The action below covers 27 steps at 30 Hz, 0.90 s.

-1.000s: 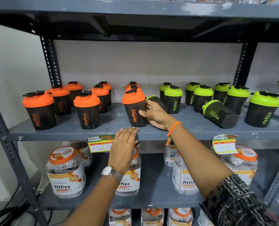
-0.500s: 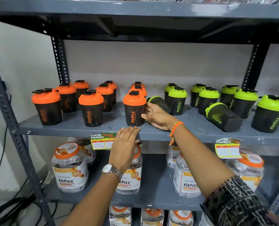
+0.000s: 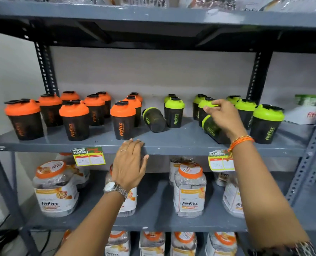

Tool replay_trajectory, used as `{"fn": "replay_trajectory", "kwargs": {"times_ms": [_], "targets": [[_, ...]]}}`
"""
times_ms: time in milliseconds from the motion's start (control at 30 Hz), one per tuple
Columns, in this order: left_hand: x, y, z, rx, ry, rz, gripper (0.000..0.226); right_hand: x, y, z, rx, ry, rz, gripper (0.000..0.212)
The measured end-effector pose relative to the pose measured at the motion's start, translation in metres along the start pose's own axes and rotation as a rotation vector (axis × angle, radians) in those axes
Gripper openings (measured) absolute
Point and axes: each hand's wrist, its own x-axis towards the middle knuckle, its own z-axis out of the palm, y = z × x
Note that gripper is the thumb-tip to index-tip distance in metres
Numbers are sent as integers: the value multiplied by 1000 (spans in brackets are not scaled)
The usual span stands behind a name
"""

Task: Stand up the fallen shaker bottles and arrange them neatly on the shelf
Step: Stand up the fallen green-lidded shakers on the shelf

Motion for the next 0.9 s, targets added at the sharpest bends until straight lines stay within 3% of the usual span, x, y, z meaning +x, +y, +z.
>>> {"fn": "replay_trajectory", "kwargs": {"times_ms": [67, 167, 300, 500, 600, 767, 900], "targets": [[5, 14, 5, 10, -48, 48, 48, 1, 14, -20, -154, 37, 18, 36], [13, 31, 10, 26, -95, 81, 50, 2, 25, -31, -282, -89, 155, 47], [12, 36, 16, 41, -89, 79, 51, 2, 24, -29, -370, -210, 227, 67], [9, 40, 27, 102, -58, 69, 54, 12, 29, -33, -466, -252, 300, 68], [9, 42, 31, 119, -46, 48, 52, 16, 31, -40, -218, -256, 394, 65], [9, 42, 36, 108, -18, 42, 51, 15, 40, -52, 294, -335, 607, 43], [8, 38, 36, 117, -16, 58, 53, 15, 54, -52, 537, -359, 606, 63]]}}
